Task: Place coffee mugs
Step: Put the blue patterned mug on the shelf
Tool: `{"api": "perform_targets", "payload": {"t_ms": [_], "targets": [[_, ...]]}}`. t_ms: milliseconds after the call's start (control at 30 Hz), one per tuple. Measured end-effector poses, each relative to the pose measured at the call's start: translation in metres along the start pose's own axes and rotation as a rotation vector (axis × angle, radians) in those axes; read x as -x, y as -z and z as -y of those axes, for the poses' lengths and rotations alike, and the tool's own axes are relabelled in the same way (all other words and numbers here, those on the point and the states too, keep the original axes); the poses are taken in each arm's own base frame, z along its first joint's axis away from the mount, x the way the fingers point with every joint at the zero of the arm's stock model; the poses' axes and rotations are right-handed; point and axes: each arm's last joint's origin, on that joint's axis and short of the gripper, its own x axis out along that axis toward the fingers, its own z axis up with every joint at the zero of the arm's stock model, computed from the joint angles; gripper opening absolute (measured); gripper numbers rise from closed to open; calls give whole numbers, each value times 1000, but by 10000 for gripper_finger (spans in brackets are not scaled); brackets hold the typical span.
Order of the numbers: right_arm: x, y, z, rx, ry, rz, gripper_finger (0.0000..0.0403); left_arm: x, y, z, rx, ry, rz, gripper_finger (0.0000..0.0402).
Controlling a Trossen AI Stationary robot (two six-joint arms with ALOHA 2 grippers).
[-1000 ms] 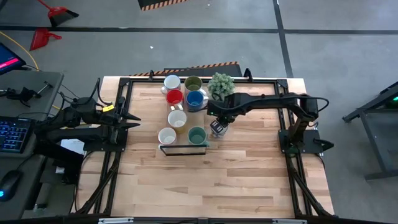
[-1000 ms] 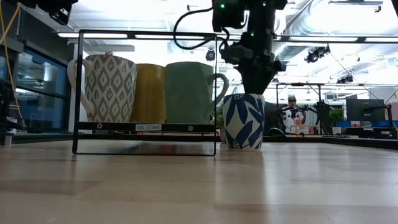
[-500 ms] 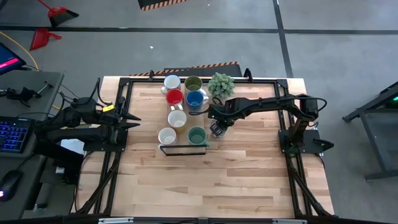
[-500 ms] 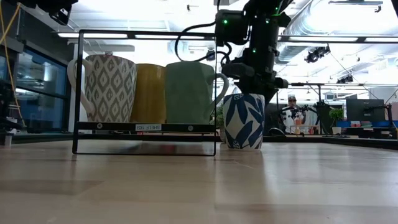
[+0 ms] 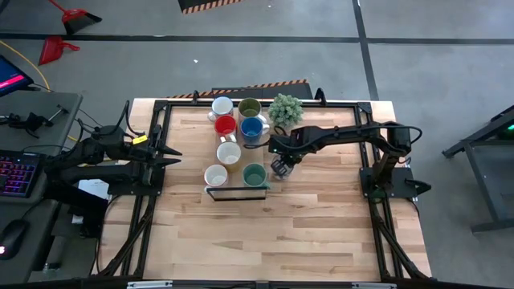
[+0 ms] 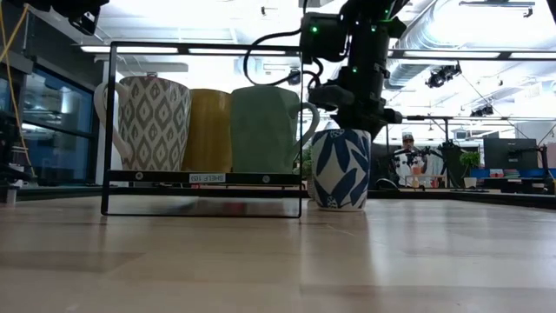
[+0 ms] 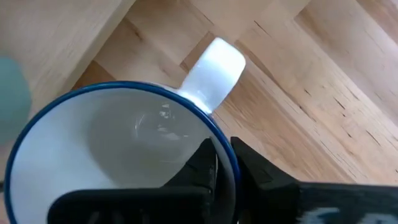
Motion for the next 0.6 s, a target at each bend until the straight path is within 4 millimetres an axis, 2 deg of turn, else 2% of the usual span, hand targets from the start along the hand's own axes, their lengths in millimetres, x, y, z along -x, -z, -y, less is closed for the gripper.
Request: {"api": "perform_targets", "payload": {"t_ms": [167,600], "targets": [[10,-8,-4,17,-19,21,4,0,0,0,0,0,0,78],[98,-44,2,4,34,138,1,0,0,0,-2,0,0,78]]}}
